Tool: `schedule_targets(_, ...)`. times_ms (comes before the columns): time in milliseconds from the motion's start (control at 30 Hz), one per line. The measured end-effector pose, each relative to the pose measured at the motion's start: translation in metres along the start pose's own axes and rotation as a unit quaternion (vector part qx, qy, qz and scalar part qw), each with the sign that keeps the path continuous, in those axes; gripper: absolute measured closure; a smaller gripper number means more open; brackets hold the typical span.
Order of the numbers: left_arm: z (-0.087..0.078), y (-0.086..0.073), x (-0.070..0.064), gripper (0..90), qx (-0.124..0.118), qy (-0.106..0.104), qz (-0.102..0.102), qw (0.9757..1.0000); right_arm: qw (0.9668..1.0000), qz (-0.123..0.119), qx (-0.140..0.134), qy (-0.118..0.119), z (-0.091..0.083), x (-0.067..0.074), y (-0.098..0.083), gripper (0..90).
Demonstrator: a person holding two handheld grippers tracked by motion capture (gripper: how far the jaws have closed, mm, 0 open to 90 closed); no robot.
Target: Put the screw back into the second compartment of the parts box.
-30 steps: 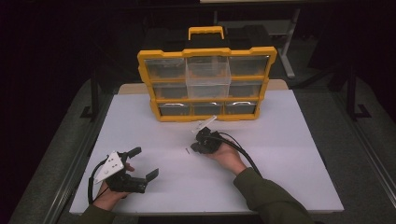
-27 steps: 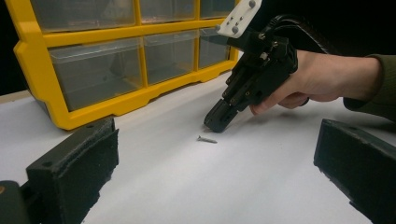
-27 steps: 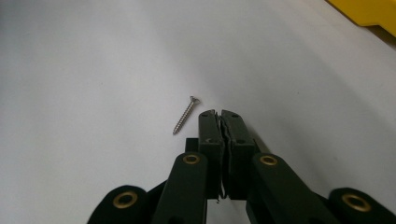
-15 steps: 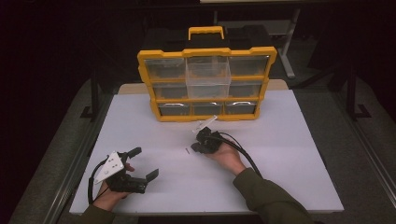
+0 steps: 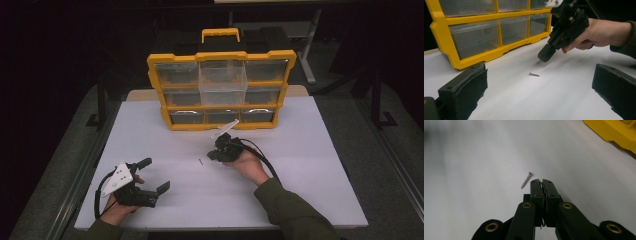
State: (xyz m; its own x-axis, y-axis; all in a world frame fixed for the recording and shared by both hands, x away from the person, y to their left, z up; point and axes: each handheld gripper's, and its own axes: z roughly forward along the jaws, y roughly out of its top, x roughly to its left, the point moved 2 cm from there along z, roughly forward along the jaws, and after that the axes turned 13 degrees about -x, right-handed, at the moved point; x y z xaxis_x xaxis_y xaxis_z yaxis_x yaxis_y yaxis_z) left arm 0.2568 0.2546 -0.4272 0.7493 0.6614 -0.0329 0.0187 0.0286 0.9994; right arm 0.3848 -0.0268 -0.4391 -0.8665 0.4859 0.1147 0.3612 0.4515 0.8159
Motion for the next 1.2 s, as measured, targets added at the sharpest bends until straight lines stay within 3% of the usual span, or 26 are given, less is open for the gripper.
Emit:
schedule_targets(33,0.000,0.000,0.000,0.0,-0.001,0.000,0.000,1.0000,1.0000,0.008,0.001,0.001,-0.003,0.001,0.001,87.4)
schedule_targets(300,0.000,0.000,0.000,0.0,-0.001,0.000,0.001,1.0000,0.9999,0.008,-0.009,0.002,-0.025,-0.002,0.006,87.4)
schedule_targets(433,0.000,0.000,0.000,0.0,-0.001,0.001,0.000,1.0000,0.9996,0.023,-0.015,0.004,-0.038,-0.003,0.008,87.5)
schedule_targets(900,-0.001,0.000,0.000,0.0,-0.001,0.000,0.000,1.0000,0.9993,0.022,-0.030,0.000,-0.079,-0.016,0.013,87.4)
schedule_targets(1200,-0.001,0.000,0.000,0.0,-0.001,0.001,0.000,1.0000,0.9993,0.017,-0.034,-0.001,-0.094,-0.019,0.016,87.4)
